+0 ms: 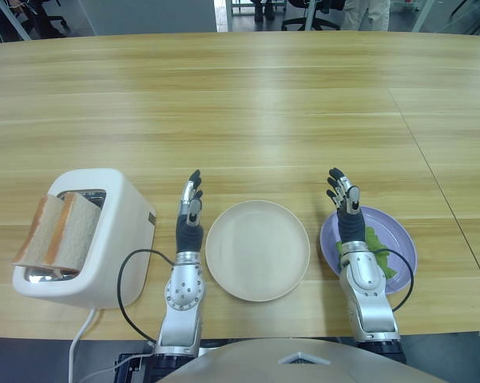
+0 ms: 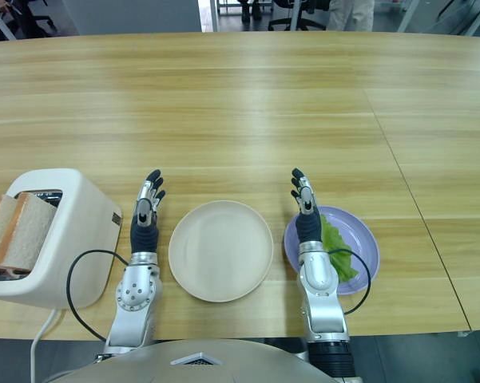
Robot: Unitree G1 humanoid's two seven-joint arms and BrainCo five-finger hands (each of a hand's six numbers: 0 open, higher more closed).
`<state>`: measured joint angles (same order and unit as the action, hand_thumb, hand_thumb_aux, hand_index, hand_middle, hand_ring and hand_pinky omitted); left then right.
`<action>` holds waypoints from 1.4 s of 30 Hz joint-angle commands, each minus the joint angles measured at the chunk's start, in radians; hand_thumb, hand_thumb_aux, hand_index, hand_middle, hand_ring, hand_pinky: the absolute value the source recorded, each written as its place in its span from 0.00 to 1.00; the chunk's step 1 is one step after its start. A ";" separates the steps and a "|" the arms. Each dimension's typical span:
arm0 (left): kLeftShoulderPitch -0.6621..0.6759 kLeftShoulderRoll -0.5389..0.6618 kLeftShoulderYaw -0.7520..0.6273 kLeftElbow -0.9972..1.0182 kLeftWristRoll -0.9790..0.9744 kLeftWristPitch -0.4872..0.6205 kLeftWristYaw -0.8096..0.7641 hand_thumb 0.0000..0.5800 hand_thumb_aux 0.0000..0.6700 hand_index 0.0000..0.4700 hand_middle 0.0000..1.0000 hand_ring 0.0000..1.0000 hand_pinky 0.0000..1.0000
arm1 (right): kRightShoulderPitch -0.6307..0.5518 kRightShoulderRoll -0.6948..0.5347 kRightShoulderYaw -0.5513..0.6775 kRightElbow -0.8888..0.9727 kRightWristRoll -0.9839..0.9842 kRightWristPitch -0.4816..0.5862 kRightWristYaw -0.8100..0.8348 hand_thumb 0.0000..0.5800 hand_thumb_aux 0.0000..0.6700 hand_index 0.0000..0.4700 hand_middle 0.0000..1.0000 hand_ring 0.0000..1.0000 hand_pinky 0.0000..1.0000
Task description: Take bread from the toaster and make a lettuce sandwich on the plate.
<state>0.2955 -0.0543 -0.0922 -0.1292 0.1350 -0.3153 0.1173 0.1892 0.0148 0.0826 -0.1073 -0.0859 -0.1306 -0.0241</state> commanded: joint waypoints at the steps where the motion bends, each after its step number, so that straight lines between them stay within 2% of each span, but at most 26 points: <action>1: 0.027 0.006 -0.005 -0.071 0.014 0.078 -0.010 0.00 0.00 0.00 0.00 0.00 0.00 | -0.002 0.003 -0.001 0.009 0.007 0.008 0.001 0.00 0.00 0.00 0.00 0.00 0.00; 6: 0.077 0.070 0.004 -0.318 0.124 0.243 -0.053 0.00 0.00 0.00 0.00 0.00 0.00 | 0.004 0.006 0.002 0.007 0.005 0.009 -0.002 0.00 0.00 0.00 0.00 0.00 0.00; 11: 0.104 0.165 0.054 -0.521 0.355 0.441 -0.099 0.00 0.00 0.00 0.00 0.00 0.00 | 0.011 0.013 0.008 0.003 0.001 0.011 -0.006 0.00 0.00 0.00 0.00 0.00 0.00; 14: 0.121 0.213 0.083 -0.602 0.484 0.502 -0.127 0.00 0.00 0.00 0.00 0.00 0.00 | 0.017 0.017 0.008 -0.001 -0.002 0.011 -0.008 0.00 0.00 0.00 0.00 0.00 0.00; 19: 0.117 0.312 0.200 -0.707 0.674 0.533 -0.170 0.00 0.00 0.00 0.00 0.00 0.00 | 0.024 0.023 0.009 -0.006 -0.004 0.011 -0.011 0.00 0.00 0.00 0.00 0.00 0.00; 25: 0.126 0.397 0.348 -0.729 0.786 0.531 -0.201 0.00 0.00 0.00 0.00 0.00 0.00 | 0.038 0.028 0.009 -0.019 -0.007 0.013 -0.022 0.00 0.00 0.00 0.00 0.00 0.00; 30: 0.125 0.493 0.534 -0.686 0.807 0.541 -0.237 0.00 0.00 0.00 0.00 0.00 0.00 | 0.061 0.033 0.005 -0.036 -0.009 0.014 -0.040 0.00 0.00 0.00 0.00 0.00 0.00; 42: 0.267 0.553 0.762 -0.586 0.769 0.538 -0.348 0.00 0.00 0.00 0.00 0.00 0.00 | 0.071 0.033 -0.020 -0.040 -0.003 0.019 -0.058 0.00 0.00 0.00 0.00 0.00 0.00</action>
<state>0.5390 0.4890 0.6455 -0.7399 0.9164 0.2335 -0.2035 0.2500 0.0473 0.0758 -0.1398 -0.0935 -0.1271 -0.0701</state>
